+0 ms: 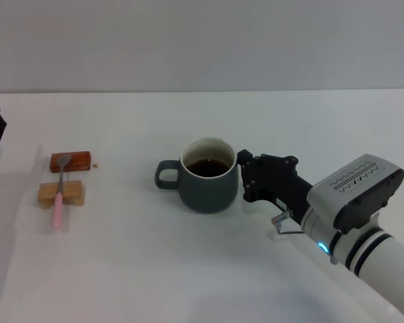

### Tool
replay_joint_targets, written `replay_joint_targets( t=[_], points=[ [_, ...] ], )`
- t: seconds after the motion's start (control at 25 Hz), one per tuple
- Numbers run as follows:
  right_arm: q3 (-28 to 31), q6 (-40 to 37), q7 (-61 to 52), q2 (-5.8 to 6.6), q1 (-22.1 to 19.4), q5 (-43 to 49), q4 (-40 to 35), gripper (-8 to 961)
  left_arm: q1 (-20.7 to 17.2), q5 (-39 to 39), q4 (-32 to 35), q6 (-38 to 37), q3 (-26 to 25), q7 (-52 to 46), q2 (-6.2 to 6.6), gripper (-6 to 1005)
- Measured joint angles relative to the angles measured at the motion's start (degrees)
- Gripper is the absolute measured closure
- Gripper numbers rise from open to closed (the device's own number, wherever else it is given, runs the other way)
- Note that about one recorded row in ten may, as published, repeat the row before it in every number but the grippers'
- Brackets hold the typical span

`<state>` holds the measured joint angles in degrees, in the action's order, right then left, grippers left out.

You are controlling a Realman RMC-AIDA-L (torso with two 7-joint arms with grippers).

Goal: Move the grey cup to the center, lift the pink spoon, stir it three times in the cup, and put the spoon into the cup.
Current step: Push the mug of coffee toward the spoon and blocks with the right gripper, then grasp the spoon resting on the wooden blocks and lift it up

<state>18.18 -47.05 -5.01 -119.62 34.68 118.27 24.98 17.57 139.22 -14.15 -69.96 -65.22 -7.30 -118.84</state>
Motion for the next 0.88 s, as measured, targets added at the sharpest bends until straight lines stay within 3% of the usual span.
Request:
replay_joint_targets(
  t=[0.48,0.88],
  points=[
    [-0.75,0.02,0.01,0.00,0.09,0.12,0.27,953,-0.23,0.00,0.00,-0.02,0.22,0.00,0.01,221],
    [1.73,-9.62,0.00,0.08,-3.38,-0.39,-6.33,954,-2.79,0.41,-0.14,-4.71,3.18,-0.14,0.03,221]
  ],
)
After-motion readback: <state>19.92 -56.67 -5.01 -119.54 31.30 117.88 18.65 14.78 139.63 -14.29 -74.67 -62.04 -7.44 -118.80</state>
